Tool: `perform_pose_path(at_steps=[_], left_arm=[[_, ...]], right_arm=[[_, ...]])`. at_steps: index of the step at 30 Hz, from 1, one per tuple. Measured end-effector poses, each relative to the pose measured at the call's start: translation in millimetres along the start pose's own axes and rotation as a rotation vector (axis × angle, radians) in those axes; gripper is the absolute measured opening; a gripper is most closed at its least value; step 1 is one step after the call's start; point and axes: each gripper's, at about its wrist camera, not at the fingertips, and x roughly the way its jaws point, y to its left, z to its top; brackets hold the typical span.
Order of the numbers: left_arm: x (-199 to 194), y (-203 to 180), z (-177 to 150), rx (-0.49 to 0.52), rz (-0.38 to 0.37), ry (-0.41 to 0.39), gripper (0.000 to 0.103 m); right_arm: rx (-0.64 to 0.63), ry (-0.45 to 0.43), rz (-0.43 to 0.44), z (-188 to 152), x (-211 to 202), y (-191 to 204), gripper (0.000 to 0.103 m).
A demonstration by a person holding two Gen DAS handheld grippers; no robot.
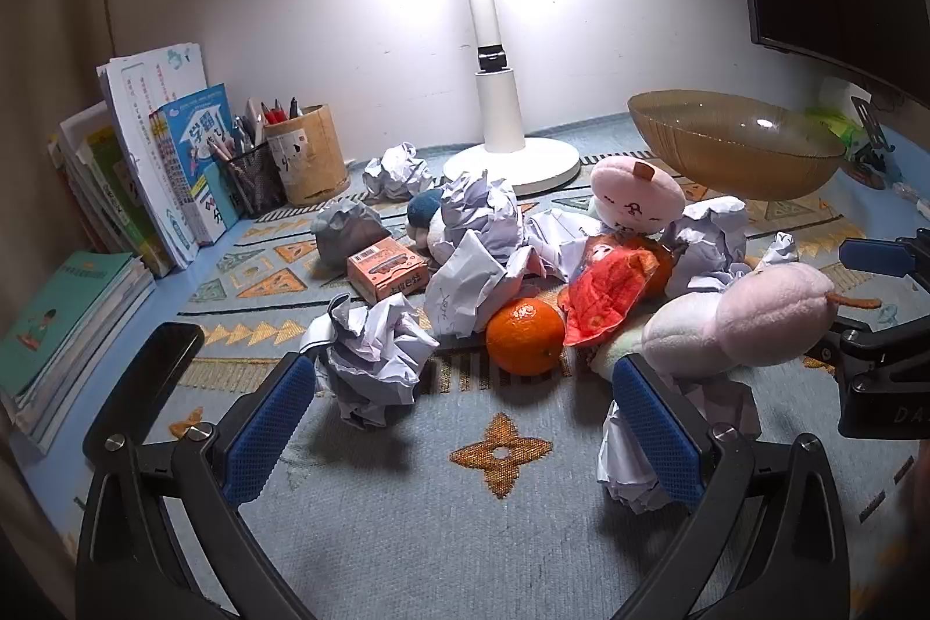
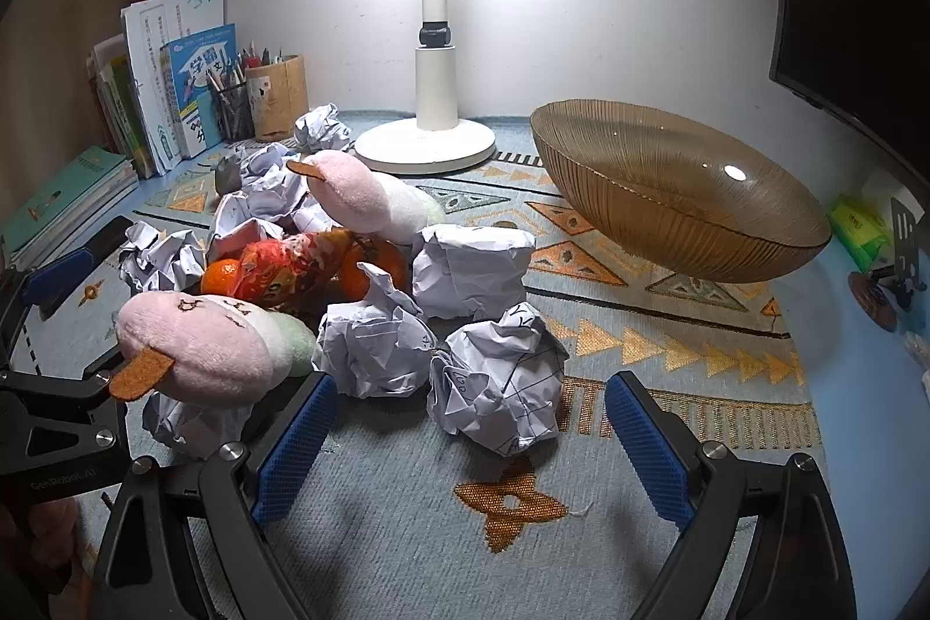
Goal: Organize objects
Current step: 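Move the right tool toward the stacked pink-white-green plush toy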
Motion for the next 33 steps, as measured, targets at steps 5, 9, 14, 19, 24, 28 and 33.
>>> perform_pose_path(at_steps=[5, 9, 14, 19, 24, 28, 33], left_arm=[[0, 0, 0, 0.003, -0.001, 0.002, 0.102], [1, -1, 0, 0.006, 0.002, 0.003, 0.102], [1, -2, -1, 0.009, 0.014, -0.001, 0.102], [-4, 2, -3, 0.009, -0.049, 0.006, 0.102], [-11, 23, -17, -0.066, -0.257, 0.08, 0.102], [-24, 20, -23, -0.085, -0.373, 0.079, 0.102], [-28, 23, -19, -0.084, -0.333, 0.07, 0.102]], right_arm=[[-0.001, 0.004, 0.0, 0, 0, 1, 0.093], [-0.004, 0.009, 0.003, 0, 1, 2, 0.093], [-0.004, 0.011, 0.003, 0, 2, 2, 0.093], [0.012, -0.057, 0.022, -1, -15, -4, 0.093], [0.054, -0.108, 0.185, -7, -46, -13, 0.093], [0.089, -0.1, 0.327, 1, -60, -8, 0.092], [0.009, -0.067, 0.31, 13, -59, 14, 0.091]])
